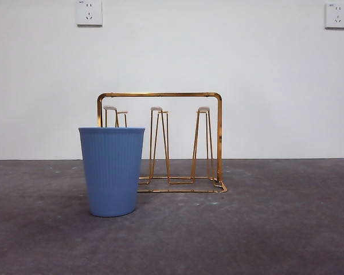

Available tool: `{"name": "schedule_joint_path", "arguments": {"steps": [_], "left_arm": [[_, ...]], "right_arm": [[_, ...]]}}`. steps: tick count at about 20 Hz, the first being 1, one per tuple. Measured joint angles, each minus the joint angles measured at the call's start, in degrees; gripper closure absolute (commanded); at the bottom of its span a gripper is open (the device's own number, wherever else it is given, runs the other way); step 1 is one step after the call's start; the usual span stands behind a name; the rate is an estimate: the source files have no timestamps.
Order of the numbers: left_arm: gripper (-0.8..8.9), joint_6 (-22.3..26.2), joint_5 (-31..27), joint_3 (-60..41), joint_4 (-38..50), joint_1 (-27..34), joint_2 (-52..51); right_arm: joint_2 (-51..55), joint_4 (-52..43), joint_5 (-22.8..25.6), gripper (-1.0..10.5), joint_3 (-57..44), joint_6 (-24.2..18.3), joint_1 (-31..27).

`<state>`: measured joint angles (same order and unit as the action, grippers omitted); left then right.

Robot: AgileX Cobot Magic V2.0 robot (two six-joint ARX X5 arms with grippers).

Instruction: Pick up cup 1,put cup 1 in the cup rack,pick up cup 2,put cup 2 in the cup rack

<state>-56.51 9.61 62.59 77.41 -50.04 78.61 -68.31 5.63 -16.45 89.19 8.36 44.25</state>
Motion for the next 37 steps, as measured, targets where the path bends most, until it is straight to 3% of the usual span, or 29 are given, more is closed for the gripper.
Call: {"name": "schedule_joint_path", "arguments": {"steps": [3,5,9,14,19,23,26,31,37], "left_arm": [[8.16,-0.13,0.00,0.00,-0.02,0.00,0.00],[8.22,-0.15,0.00,0.00,-0.02,0.00,0.00],[8.22,-0.09,0.31,0.00,-0.17,0.02,0.02],[8.21,-0.02,3.61,0.00,-0.98,1.09,0.33],[8.21,0.87,4.94,0.00,-3.74,2.60,-1.03],[8.21,3.65,6.01,0.00,-12.41,3.15,-2.97],[8.20,8.41,5.75,0.00,-22.16,3.02,-5.29],[8.20,21.55,-4.96,0.07,-44.24,-0.66,-10.16],[8.20,35.41,-25.07,0.17,-62.34,-10.91,-9.40]], "right_arm": [[0.04,0.39,0.07,9.5,0.00,0.00,0.00],[0.09,0.68,0.09,9.2,0.02,-0.02,0.00],[0.48,1.60,0.13,7.5,0.07,-0.02,0.07],[2.80,6.75,0.37,7.2,0.28,-0.48,0.31],[7.41,17.05,8.15,7.2,0.28,-4.13,-0.17],[12.52,26.29,14.73,7.2,0.28,-6.86,-0.11],[15.91,33.27,20.63,7.2,0.28,-8.39,-0.07],[20.50,41.46,29.33,7.2,0.28,-10.29,-0.11],[23.17,45.05,31.67,7.2,0.28,-10.82,-0.09]]}}
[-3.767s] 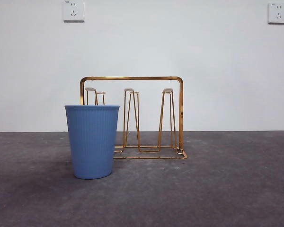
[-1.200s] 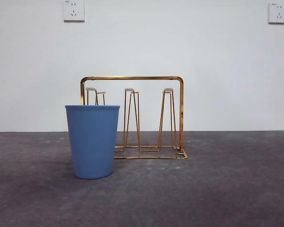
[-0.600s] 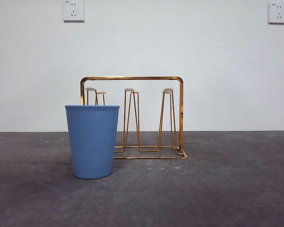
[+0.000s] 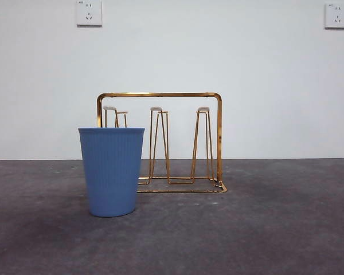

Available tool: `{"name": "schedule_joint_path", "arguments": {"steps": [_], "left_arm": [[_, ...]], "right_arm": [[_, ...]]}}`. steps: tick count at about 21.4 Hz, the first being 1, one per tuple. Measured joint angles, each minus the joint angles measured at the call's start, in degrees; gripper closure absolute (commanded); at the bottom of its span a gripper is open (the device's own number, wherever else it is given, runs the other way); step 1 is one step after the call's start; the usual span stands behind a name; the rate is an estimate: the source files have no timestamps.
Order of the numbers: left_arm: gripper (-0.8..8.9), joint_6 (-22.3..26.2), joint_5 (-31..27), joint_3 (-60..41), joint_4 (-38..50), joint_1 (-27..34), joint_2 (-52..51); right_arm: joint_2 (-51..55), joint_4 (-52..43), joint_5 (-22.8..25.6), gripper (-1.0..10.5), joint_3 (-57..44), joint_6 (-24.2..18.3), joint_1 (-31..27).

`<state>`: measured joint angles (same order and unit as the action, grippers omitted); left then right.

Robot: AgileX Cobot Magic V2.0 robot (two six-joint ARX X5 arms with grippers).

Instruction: Pick up cup 1,put cup 1 in the cup rack,pick up cup 2,put cup 2 in the cup rack

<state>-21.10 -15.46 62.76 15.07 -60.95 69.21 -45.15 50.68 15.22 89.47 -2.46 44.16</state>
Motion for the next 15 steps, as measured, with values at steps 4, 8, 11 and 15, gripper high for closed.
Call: {"name": "schedule_joint_path", "arguments": {"steps": [4,8,11,15], "left_arm": [[8.20,5.90,-14.95,0.02,-4.02,-6.03,1.90],[8.20,9.31,-25.53,0.17,-6.10,-8.48,4.28],[8.19,10.29,-29.53,1.77,-7.96,-8.52,7.45],[8.20,12.24,-31.71,4.83,-8.74,-8.02,13.86]], "right_arm": [[0.07,2.34,0.00,7.2,0.00,-0.07,0.00],[0.02,4.37,0.00,7.2,0.00,-0.13,0.00],[0.02,5.09,0.00,7.2,0.00,-0.11,0.00],[0.02,5.75,0.00,7.2,0.00,-0.11,0.00]]}}
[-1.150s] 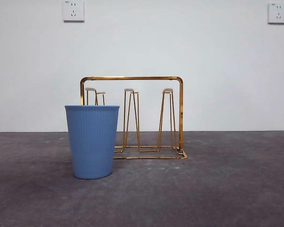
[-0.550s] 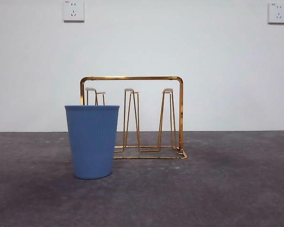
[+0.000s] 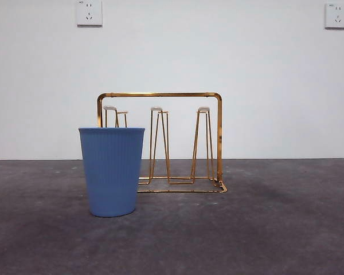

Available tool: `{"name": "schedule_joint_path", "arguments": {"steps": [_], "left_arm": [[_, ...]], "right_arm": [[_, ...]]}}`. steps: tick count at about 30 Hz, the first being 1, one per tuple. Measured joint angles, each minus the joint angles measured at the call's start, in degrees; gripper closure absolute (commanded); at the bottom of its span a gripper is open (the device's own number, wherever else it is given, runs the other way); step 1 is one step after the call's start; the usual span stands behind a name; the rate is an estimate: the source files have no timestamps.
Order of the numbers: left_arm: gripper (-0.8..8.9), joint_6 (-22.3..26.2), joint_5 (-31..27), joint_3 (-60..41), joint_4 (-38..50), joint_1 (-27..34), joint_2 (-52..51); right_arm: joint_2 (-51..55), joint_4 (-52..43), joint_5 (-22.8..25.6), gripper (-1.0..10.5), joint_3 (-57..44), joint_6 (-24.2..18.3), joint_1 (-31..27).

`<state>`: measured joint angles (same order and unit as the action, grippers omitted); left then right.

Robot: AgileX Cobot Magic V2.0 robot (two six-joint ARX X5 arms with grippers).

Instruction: Pick up cup 1,put cup 1 in the cup rack,pick up cup 2,put cup 2 in the cup rack

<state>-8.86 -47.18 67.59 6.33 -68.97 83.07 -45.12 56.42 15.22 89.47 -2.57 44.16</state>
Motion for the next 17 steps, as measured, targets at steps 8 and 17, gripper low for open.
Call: {"name": "schedule_joint_path", "arguments": {"steps": [8,17], "left_arm": [[8.20,2.43,-2.95,8.17,-3.28,4.46,9.99],[8.20,-2.86,4.46,9.99,-2.91,12.17,12.55]], "right_arm": [[0.00,3.06,0.00,7.2,0.00,0.09,0.00],[0.00,3.65,0.00,7.2,0.00,0.09,0.00]]}}
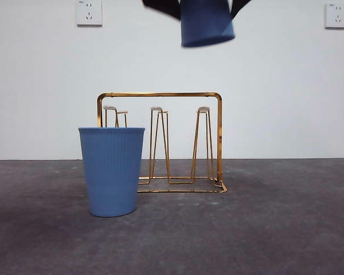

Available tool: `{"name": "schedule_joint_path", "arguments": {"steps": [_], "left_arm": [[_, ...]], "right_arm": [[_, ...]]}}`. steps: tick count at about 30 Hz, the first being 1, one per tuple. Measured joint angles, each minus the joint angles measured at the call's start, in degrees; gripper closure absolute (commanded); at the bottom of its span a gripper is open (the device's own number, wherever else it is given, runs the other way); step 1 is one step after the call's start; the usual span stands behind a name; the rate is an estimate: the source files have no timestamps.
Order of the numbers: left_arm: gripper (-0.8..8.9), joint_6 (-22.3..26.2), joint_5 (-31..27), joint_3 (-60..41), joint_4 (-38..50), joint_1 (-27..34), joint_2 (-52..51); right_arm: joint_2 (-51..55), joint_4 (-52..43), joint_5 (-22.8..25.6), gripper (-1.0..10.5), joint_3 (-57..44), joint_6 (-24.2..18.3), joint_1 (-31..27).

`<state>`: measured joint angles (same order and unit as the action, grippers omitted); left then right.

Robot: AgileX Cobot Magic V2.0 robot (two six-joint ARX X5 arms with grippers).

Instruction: Pick up cup 1,put cup 1 in the cup rack,pick up cup 2,put cup 2 in the cup rack

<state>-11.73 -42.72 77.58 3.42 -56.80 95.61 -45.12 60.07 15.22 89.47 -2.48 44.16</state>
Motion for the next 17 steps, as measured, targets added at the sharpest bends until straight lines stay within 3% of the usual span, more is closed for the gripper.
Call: {"name": "schedule_joint_path", "arguments": {"steps": [17], "left_arm": [[8.20,-7.21,2.64,-0.02,2.43,3.04,8.44]], "right_arm": [[-0.52,-0.02,0.00,7.2,0.00,-0.11,0.02]]}}
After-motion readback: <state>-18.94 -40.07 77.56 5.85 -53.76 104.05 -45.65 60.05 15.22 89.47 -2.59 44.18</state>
